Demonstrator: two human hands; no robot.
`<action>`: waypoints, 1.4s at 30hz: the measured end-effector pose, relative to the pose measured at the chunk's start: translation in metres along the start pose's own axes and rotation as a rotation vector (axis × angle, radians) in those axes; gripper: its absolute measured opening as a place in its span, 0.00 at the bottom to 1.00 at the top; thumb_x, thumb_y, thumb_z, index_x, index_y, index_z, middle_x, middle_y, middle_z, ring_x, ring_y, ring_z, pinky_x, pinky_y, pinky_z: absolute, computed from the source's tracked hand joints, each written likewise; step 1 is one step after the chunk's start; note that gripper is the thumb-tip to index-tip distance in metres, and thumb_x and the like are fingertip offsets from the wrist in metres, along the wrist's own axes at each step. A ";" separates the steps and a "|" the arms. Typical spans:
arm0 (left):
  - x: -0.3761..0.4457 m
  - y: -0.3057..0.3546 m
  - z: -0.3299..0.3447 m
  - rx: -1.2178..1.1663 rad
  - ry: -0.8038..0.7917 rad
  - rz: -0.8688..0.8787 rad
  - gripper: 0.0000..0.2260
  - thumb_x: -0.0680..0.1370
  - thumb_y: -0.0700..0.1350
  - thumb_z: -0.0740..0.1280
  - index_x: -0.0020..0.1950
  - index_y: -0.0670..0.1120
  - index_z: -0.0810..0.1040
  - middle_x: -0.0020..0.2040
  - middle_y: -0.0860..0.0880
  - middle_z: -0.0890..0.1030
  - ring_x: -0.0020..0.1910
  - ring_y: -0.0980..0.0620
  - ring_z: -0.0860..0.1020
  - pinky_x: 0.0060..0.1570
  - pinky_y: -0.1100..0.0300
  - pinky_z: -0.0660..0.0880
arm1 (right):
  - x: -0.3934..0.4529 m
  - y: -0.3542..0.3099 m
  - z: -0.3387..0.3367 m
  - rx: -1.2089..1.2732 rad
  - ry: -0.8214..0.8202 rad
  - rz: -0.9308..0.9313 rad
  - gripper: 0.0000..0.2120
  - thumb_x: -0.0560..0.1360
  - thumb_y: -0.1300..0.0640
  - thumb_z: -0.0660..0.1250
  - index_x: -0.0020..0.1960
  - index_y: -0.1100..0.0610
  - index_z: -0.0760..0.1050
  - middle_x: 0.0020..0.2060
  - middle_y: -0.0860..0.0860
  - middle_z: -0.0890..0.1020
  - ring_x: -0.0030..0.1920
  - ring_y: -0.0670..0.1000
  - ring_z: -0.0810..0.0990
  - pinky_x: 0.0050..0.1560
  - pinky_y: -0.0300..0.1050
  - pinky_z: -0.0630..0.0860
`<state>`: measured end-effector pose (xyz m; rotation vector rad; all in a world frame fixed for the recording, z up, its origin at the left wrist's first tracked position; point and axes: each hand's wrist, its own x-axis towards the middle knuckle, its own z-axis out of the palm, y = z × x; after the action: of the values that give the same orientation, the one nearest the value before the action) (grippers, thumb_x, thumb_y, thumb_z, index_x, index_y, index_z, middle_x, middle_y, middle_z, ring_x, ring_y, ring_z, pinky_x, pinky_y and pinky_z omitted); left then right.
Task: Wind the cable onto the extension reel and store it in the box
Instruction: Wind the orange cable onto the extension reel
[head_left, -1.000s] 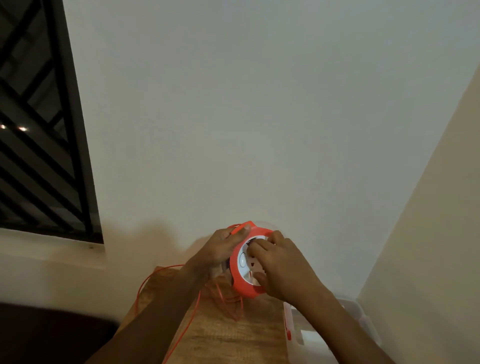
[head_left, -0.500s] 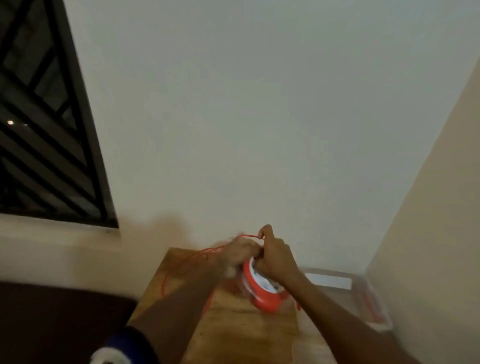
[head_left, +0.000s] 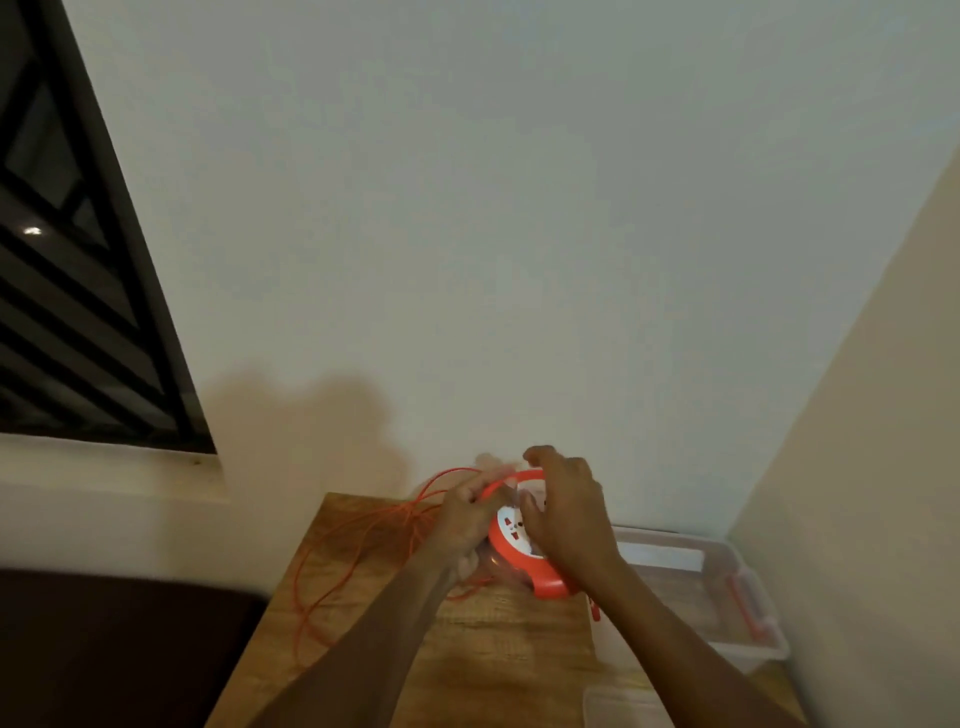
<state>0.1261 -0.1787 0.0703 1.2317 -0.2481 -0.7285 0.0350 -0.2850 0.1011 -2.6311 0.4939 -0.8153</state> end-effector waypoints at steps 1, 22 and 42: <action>0.003 0.002 -0.002 -0.015 0.021 0.028 0.12 0.79 0.40 0.70 0.63 0.46 0.83 0.48 0.46 0.87 0.40 0.47 0.86 0.36 0.55 0.84 | 0.002 0.003 -0.001 -0.022 0.032 0.050 0.21 0.73 0.48 0.68 0.64 0.48 0.69 0.58 0.48 0.78 0.58 0.52 0.74 0.56 0.54 0.73; -0.010 0.076 -0.015 0.036 -0.145 0.122 0.16 0.78 0.53 0.71 0.61 0.46 0.82 0.56 0.39 0.86 0.51 0.41 0.86 0.52 0.46 0.83 | 0.032 -0.044 -0.061 -0.297 -0.001 -0.430 0.24 0.67 0.40 0.69 0.61 0.46 0.73 0.63 0.50 0.73 0.62 0.58 0.69 0.53 0.54 0.71; -0.028 0.079 0.002 -0.139 -0.142 0.062 0.20 0.78 0.54 0.68 0.67 0.46 0.79 0.61 0.40 0.84 0.59 0.39 0.82 0.57 0.43 0.80 | 0.041 -0.080 -0.076 -0.370 -0.096 -0.296 0.30 0.68 0.47 0.69 0.66 0.52 0.63 0.50 0.51 0.82 0.54 0.54 0.71 0.49 0.48 0.75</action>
<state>0.1337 -0.1513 0.1493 1.0374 -0.3452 -0.7675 0.0398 -0.2485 0.2129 -3.1220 0.2493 -0.7340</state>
